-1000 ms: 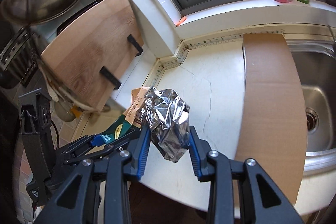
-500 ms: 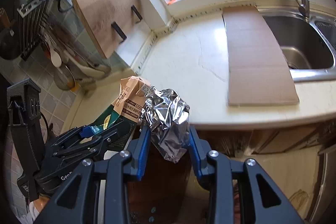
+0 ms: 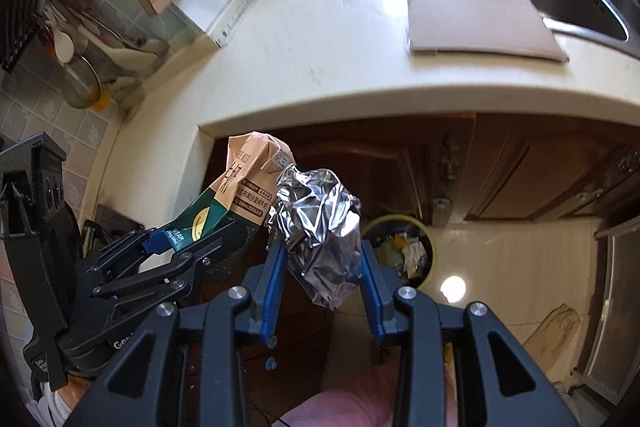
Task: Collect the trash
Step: 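Carry the carton and foil down over the floor bin and release both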
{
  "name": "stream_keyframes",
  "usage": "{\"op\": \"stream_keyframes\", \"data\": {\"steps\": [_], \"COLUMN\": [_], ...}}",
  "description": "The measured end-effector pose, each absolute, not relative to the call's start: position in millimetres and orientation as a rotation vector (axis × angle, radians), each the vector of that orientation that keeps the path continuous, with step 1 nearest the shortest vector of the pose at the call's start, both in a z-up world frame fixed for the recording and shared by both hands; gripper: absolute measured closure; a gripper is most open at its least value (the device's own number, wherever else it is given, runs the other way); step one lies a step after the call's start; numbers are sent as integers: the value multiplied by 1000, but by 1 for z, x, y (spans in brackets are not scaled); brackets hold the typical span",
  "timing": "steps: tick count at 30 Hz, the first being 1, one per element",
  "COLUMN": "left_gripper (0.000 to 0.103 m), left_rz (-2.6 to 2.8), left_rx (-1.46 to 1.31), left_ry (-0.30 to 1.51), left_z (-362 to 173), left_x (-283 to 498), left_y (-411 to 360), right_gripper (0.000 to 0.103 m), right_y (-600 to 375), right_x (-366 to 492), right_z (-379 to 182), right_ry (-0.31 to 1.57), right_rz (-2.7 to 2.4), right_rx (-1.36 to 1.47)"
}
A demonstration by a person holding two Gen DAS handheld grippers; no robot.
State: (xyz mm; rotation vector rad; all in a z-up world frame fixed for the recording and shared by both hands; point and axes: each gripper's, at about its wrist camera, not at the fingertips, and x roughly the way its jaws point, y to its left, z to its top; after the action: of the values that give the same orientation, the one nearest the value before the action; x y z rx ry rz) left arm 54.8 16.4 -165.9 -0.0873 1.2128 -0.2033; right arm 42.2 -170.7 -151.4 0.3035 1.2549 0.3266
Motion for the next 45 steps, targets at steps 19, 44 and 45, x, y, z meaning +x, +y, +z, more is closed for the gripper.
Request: {"op": "stream_keyframes", "data": {"steps": [19, 44, 45], "left_gripper": [50, 14, 12], "left_rz": [-121, -86, -86], "left_rx": [-219, -241, -241], "left_ry": [1354, 1350, 1348], "left_z": [-380, -497, -496], "left_x": [60, 70, 69], "left_y": [2, 25, 27], "right_gripper": [68, 49, 49], "right_y": [-183, -170, -170], "right_x": [53, 71, 70], "right_z": [-361, -484, -479], "right_ry": [1441, 1467, 1467], "right_rz": [292, 249, 246], "right_rx": [196, 210, 213]}}
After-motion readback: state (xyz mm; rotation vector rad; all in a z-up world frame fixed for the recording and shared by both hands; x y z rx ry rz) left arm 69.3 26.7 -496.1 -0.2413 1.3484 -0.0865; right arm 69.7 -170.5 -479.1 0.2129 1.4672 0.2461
